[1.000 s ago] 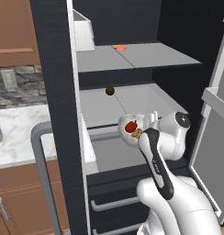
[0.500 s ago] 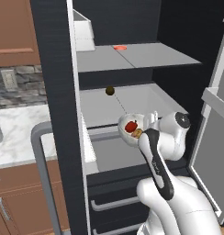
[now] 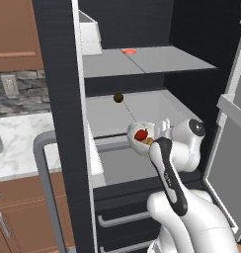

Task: Pick the chicken drumstick and bell pepper from their plates and place them in the bowl. Then put the bowl in the fridge.

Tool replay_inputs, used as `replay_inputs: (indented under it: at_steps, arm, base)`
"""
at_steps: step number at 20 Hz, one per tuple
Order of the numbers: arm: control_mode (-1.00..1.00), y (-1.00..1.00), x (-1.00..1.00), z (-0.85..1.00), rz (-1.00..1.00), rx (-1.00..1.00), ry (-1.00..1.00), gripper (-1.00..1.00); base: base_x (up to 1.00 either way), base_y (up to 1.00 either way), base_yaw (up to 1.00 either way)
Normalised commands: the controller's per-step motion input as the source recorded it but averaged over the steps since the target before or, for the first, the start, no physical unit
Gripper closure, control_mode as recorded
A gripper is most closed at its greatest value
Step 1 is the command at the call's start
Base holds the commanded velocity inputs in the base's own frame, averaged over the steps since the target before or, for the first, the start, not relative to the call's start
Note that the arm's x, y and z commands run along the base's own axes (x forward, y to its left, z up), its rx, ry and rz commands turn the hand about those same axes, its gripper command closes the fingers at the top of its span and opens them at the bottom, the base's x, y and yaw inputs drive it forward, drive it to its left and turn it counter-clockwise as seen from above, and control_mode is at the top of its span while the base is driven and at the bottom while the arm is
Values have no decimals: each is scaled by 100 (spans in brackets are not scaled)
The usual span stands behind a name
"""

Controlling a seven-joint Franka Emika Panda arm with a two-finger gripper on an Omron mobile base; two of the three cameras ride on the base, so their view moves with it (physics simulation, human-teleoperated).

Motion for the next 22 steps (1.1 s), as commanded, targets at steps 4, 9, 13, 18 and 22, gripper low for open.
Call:
replay_inputs:
  at_steps: [4,9,13,18,22]
  arm:
    - [-100,0,-8,0,0,0,0,100]
    - [-100,-5,-41,1,0,0,-13,100]
    - [-100,-10,-46,12,-2,0,-10,100]
    - [-100,-1,-26,43,-1,-8,0,100]
    - [-100,-1,-30,26,0,-27,-16,100]
  base:
    - [0,0,0]
    - [0,0,0]
    - [0,0,0]
    - [0,0,0]
    - [0,0,0]
